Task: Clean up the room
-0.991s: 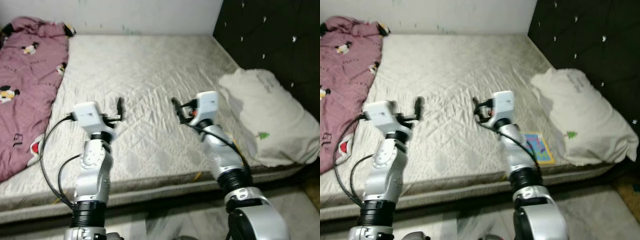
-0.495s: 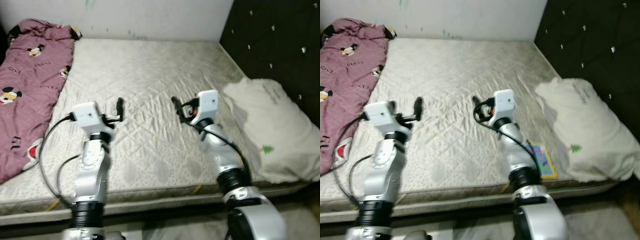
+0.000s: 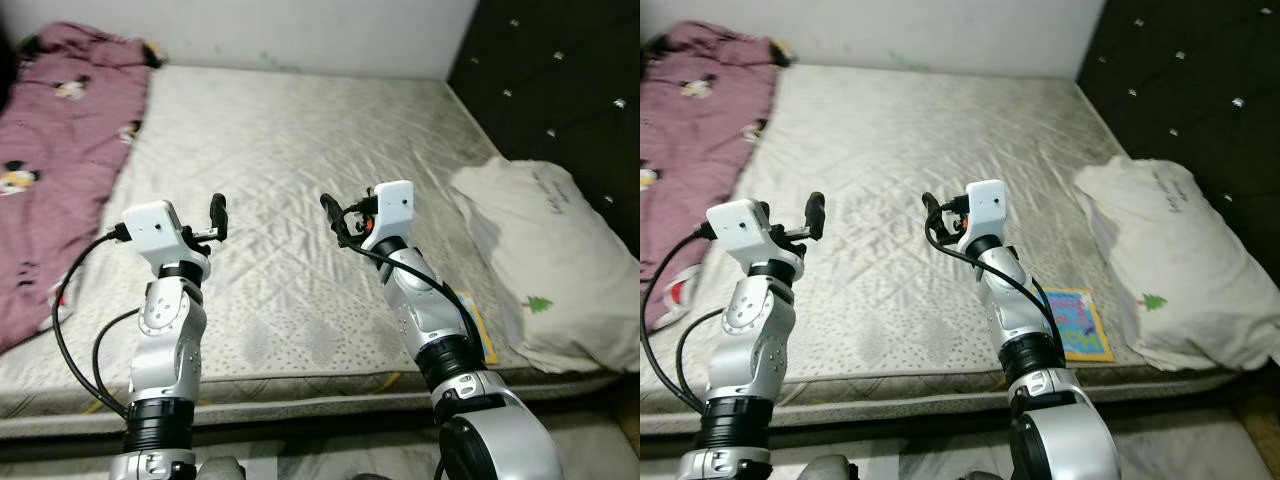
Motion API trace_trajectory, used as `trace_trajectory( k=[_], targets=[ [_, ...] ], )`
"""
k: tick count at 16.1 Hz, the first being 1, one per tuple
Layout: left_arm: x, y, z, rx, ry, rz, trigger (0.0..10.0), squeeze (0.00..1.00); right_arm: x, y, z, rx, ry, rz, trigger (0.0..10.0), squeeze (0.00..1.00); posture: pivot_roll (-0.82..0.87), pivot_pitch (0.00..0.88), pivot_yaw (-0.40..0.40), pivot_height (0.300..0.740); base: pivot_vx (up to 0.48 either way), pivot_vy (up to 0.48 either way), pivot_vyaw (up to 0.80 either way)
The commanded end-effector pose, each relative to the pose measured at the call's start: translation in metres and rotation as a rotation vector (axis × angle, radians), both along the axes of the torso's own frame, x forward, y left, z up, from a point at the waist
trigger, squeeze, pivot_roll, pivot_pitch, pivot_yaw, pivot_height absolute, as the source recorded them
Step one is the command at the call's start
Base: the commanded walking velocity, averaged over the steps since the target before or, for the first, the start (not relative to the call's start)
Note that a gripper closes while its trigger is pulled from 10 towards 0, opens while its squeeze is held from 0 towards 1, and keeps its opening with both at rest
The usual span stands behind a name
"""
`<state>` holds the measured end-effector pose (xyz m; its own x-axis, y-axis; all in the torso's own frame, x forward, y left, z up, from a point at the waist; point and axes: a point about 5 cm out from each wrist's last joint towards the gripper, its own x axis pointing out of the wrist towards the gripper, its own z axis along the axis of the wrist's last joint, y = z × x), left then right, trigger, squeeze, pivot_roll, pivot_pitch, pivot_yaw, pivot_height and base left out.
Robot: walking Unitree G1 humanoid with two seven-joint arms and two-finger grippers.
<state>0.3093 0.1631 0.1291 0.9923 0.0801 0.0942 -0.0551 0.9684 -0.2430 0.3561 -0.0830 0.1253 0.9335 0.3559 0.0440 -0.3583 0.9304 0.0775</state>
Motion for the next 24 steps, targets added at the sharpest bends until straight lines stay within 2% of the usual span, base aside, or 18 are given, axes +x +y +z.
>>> trace_trajectory(
  k=[1, 7, 24],
  targets=[
    [0.0, -0.003, -0.0043, -0.011, 0.024, -0.002, 10.0, 0.0, 0.0018, -0.0068, 0.0013, -0.006, -0.003, -0.019, 10.0, 0.0, 0.04, 0.0, -0.075, 0.74, 0.0, 0.0, 0.0],
    [0.0003, -0.0032, -0.0018, -0.033, 0.002, -0.014, 10.0, 0.0, 0.0016, -0.0055, 0.0005, -0.012, -0.001, -0.011, 10.0, 0.0, 0.05, 0.0, -0.075, 0.74, 0.0, 0.48, 0.0],
    [0.0041, -0.0058, -0.0016, -0.031, 0.019, -0.015, 10.0, 0.0, 0.004, -0.0036, 0.0032, -0.013, -0.01, 0.0, 10.0, 0.0, 0.04, 0.0, -0.075, 0.74, 0.0, 0.48, 0.0]
  ],
)
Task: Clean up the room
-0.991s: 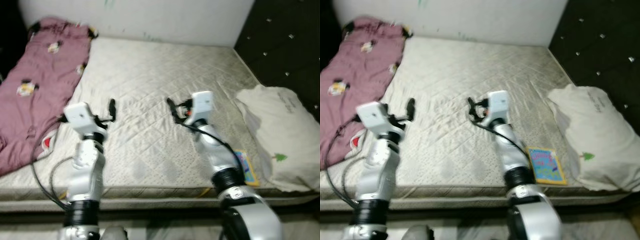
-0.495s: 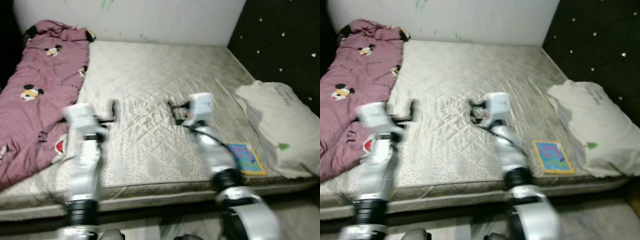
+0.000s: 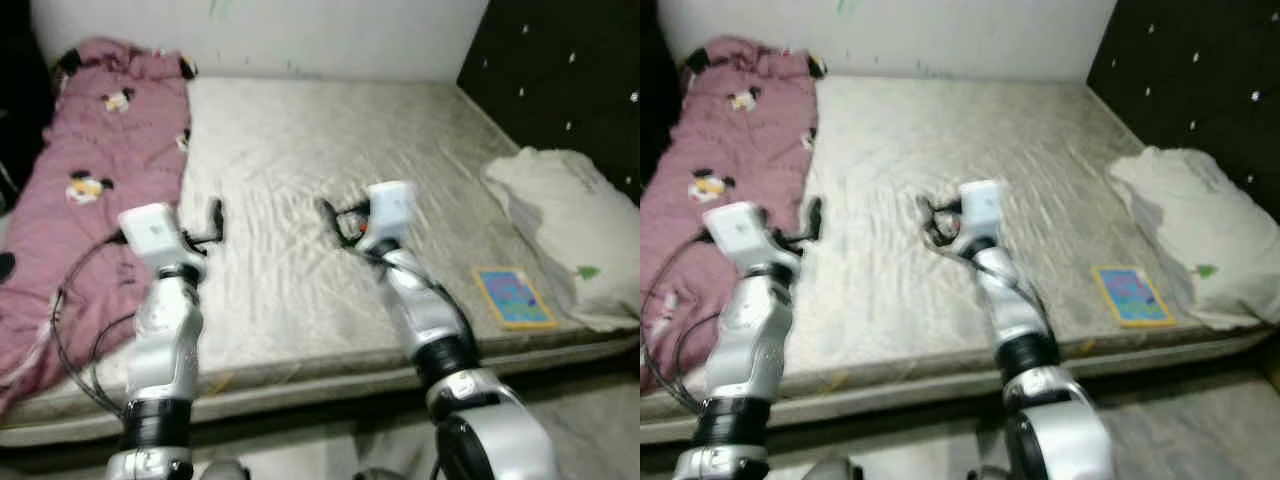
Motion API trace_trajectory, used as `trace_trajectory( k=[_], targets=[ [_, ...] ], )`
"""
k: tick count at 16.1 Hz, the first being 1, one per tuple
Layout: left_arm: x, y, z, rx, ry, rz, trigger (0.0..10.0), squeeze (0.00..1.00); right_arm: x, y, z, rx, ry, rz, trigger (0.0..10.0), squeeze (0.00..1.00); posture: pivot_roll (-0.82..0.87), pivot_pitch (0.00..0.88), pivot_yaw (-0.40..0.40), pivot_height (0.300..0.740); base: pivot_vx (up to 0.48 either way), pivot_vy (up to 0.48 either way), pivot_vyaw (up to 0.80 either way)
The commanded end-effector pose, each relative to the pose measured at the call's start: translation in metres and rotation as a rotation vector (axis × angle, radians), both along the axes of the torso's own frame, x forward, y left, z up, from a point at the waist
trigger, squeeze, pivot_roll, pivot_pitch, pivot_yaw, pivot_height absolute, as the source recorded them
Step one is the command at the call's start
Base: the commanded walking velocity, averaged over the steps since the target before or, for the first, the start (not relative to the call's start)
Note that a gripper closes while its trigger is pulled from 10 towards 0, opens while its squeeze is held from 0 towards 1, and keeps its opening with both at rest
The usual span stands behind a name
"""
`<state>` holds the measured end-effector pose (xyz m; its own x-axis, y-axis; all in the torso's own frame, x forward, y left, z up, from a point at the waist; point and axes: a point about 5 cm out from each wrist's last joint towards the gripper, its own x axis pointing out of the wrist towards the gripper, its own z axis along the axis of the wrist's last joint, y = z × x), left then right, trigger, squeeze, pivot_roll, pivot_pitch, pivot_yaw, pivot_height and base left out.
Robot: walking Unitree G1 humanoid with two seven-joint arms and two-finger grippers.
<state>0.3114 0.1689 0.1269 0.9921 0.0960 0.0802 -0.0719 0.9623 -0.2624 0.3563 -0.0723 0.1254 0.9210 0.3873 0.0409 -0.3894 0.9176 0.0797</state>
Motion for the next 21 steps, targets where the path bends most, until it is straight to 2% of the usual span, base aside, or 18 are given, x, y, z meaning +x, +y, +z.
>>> trace_trajectory(
  k=[1, 21],
  targets=[
    [0.002, -0.0117, 0.0006, -0.011, 0.006, -0.029, 10.0, 0.0, 0.0038, -0.0143, 0.0032, -0.014, -0.014, -0.034, 10.0, 0.0, 0.04, 0.0, -0.075, 0.74, 0.0, 0.48, 0.0],
    [0.0026, -0.0142, 0.0004, -0.007, 0.007, -0.033, 10.0, 0.0, 0.005, -0.0129, 0.0009, -0.031, 0.003, -0.023, 10.0, 0.0, 0.04, 0.0, -0.082, 0.74, 0.0, 0.48, 0.0]
  ],
)
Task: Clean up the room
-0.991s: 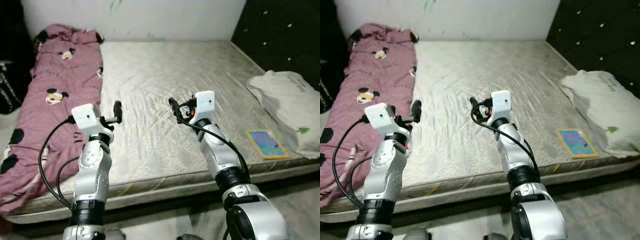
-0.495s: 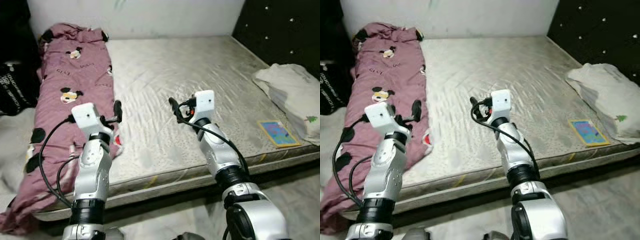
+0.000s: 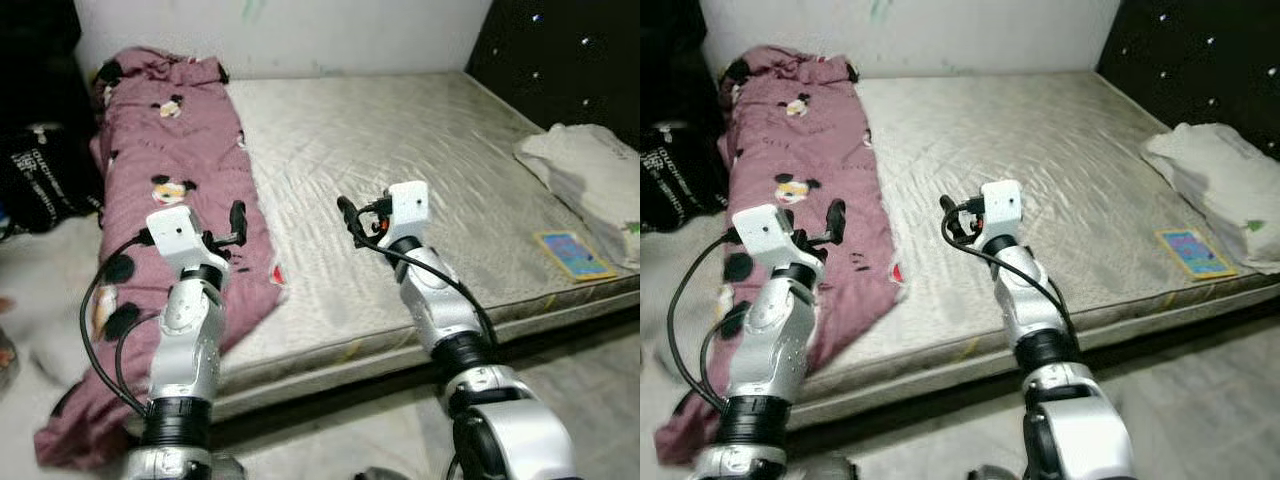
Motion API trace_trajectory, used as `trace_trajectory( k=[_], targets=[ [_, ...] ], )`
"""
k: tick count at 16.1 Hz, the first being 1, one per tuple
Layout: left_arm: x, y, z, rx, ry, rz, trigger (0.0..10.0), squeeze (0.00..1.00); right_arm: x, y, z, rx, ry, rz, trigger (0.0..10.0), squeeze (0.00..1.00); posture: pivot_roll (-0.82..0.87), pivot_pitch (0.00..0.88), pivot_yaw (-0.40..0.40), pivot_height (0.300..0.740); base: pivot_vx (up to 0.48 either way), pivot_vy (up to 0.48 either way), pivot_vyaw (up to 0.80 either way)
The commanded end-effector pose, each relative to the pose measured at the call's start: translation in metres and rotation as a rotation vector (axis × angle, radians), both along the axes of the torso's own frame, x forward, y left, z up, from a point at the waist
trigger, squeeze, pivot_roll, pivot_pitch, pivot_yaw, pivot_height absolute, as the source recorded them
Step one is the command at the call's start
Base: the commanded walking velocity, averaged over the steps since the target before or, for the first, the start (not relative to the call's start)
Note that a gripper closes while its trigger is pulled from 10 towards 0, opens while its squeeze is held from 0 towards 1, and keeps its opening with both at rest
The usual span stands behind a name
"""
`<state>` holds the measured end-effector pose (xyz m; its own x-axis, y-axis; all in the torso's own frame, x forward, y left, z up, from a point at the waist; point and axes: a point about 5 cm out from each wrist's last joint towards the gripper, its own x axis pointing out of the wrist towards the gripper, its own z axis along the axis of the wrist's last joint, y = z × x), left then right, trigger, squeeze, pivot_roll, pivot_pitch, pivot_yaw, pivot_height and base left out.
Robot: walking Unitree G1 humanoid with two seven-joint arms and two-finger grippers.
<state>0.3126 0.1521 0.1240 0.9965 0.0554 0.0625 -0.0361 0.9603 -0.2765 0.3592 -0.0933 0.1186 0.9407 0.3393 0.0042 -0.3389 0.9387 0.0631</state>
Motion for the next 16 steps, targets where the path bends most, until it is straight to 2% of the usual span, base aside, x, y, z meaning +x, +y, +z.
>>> trace_trajectory(
  k=[1, 2, 10, 16],
  targets=[
    [0.0013, 0.0028, 0.0034, 0.01, -0.011, 0.009, 10.0, 0.0, 0.0021, 0.0083, 0.0077, -0.004, -0.025, 0.031, 10.0, 0.0, 0.04, 0.0, -0.082, 0.74, 0.0, 0.48, 0.0],
    [0.001, 0.003, 0.0039, 0.007, -0.016, 0.011, 10.0, 0.0, 0.0021, 0.0084, 0.0076, -0.004, -0.025, 0.033, 10.0, 0.0, 0.04, 0.0, -0.082, 0.74, 0.0, 0.48, 0.0],
    [-0.0002, -0.0001, 0.0082, -0.019, -0.053, -0.021, 10.0, 0.0, 0.0017, 0.0101, 0.0088, -0.011, -0.036, 0.044, 10.0, 0.0, 0.04, 0.0, -0.082, 0.74, 0.0, 0.0, 0.05],
    [0.0002, 0.0003, 0.0075, -0.017, -0.046, -0.021, 10.0, 0.0, 0.0023, 0.0101, 0.0091, -0.009, -0.037, 0.041, 10.0, 0.0, 0.04, 0.0, -0.081, 0.74, 0.0, 0.48, 0.0]
  ],
)
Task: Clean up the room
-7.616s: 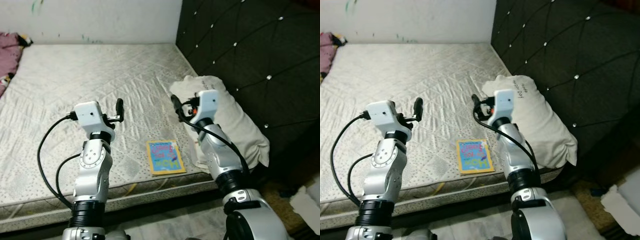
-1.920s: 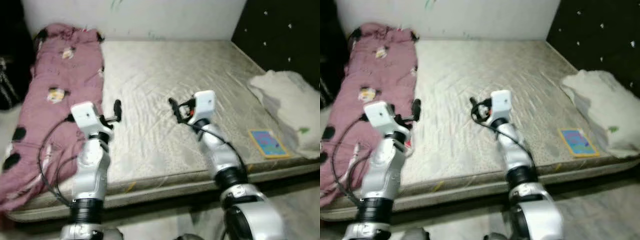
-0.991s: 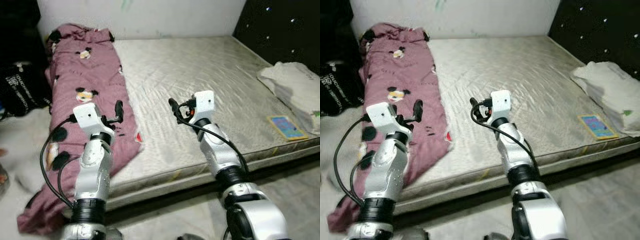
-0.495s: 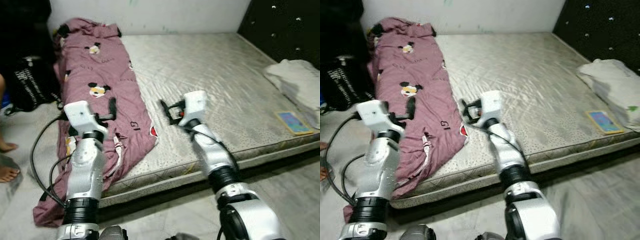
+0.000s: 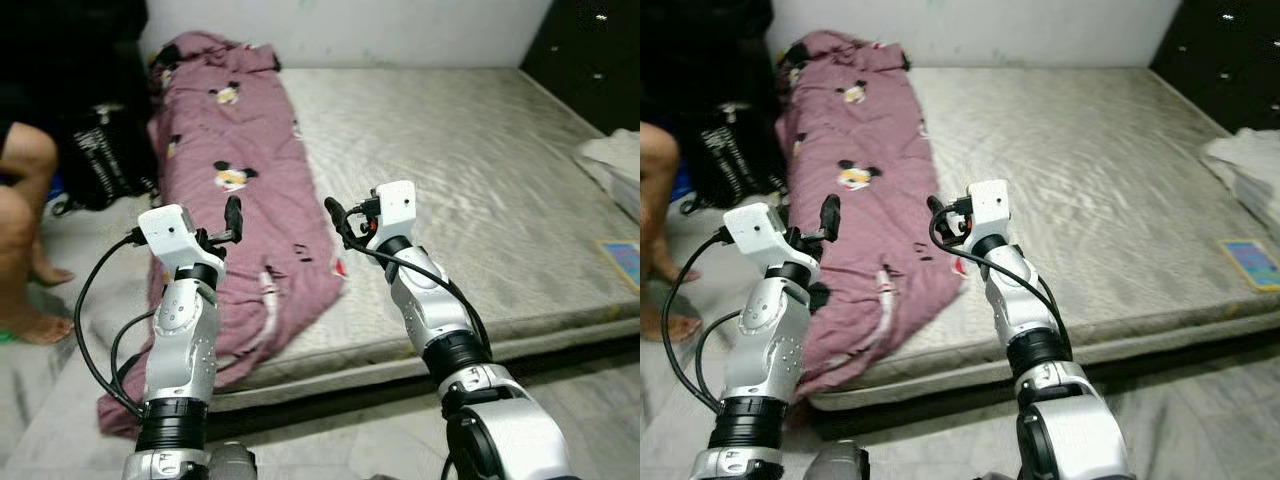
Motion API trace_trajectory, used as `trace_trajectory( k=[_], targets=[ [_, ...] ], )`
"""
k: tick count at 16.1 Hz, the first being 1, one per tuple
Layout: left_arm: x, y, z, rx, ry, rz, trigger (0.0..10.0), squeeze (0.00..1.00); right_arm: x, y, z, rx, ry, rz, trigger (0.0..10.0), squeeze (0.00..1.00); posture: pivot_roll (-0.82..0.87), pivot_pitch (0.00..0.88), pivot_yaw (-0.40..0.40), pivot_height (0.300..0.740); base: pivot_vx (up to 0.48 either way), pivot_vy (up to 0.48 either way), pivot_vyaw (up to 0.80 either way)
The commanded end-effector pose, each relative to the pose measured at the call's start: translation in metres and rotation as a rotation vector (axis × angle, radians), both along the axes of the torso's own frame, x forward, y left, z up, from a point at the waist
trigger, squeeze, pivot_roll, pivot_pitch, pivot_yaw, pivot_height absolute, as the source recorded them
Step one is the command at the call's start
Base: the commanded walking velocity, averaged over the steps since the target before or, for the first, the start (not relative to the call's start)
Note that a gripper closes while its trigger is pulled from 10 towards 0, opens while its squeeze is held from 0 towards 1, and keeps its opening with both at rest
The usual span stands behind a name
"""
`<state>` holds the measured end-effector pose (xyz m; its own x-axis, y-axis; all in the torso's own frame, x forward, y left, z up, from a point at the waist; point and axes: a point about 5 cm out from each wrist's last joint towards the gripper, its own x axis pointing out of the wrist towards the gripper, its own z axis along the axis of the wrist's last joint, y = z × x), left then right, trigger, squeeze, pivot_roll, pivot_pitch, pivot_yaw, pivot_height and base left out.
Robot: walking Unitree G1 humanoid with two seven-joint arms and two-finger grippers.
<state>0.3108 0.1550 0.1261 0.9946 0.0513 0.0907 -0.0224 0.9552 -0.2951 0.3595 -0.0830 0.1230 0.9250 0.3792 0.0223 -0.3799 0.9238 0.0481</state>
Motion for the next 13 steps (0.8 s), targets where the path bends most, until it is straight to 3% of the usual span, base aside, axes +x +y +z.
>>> trace_trajectory(
  k=[1, 4, 8, 13],
  targets=[
    [0.0021, -0.0028, 0.0054, 0.005, -0.016, -0.016, 10.0, 0.0, 0.0017, 0.0001, 0.0052, -0.004, -0.021, 0.001, 10.0, 0.0, 0.04, 0.0, -0.081, 0.74, 0.0, 0.48, 0.0],
    [0.0019, -0.0036, 0.0078, 0.011, -0.035, -0.019, 10.0, 0.0, 0.0016, 0.0004, 0.0054, -0.003, -0.023, 0.002, 10.0, 0.0, 0.04, 0.0, -0.079, 0.74, 0.0, 0.0, 0.0],
    [0.0016, -0.0044, 0.0092, 0.003, -0.046, -0.032, 10.0, 0.0, 0.0015, 0.0008, 0.006, 0.0, -0.027, 0.003, 10.0, 0.0, 0.03, 0.0, -0.077, 0.74, 0.0, 0.0, 0.7],
    [0.0012, -0.0044, 0.0092, 0.003, -0.047, -0.033, 10.0, 0.0, 0.0015, 0.001, 0.0055, -0.001, -0.021, 0.003, 10.0, 0.0, 0.04, 0.0, -0.077, 0.74, 0.247, 0.0, 0.26]
  ],
)
